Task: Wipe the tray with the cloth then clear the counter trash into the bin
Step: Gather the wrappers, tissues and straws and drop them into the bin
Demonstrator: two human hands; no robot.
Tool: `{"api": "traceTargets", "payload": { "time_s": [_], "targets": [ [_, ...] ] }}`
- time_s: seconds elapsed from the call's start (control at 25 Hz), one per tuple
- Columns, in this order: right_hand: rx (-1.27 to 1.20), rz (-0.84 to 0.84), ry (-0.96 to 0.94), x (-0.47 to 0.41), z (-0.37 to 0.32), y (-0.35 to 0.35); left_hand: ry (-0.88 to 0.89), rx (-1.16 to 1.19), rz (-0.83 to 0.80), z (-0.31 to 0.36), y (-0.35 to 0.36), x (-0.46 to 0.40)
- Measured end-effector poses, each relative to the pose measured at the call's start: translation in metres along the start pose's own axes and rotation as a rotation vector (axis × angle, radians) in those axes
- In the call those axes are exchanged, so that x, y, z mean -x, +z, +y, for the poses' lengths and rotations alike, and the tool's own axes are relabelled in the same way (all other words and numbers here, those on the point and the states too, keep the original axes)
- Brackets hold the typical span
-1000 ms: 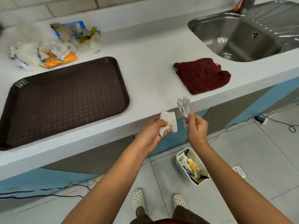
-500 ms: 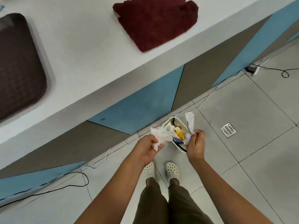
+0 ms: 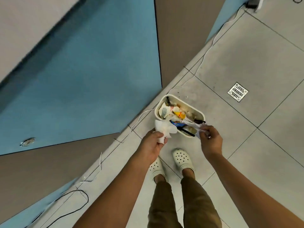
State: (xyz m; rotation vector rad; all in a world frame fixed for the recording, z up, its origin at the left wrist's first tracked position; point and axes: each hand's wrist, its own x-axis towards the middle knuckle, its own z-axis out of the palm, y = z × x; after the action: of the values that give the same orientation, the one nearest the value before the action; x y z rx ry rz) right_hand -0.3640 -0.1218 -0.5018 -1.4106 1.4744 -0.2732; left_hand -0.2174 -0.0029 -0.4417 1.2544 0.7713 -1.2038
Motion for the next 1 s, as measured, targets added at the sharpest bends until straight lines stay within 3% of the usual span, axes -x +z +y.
{"api": "traceTargets", "payload": {
  "time_s": [0.4,0.56,0.64,0.76,0.88,1.0],
  "targets": [
    [0.095,-0.069,-0.056,-0.068,0.05,0.044,0.092,-0.166,0.048,-0.01,0.019,-0.121],
    [0.11,-0.044,-0.043,-0.087,0.057,0.066,0.142,-0.316,0.152,-0.002,0.038,-0.151],
    [0.128,-0.079,-0.038,-0.093,0.058,0.075,0.109,-0.423,0.109,-0.002,0.045,-0.163],
    [0.272,-0.273,-0.004,-0.096,0.06,0.082,-0.035,-0.641,0.007,-0.003,0.046,-0.164],
    [0.33,-0.234,0.032,-0.089,0.062,0.07,0.027,-0.937,0.145,-0.01,0.024,-0.152],
    [0.364,-0.173,0.038,-0.077,0.056,0.051,-0.04,-0.849,0.174,-0.017,0.001,-0.132]
  ]
}}
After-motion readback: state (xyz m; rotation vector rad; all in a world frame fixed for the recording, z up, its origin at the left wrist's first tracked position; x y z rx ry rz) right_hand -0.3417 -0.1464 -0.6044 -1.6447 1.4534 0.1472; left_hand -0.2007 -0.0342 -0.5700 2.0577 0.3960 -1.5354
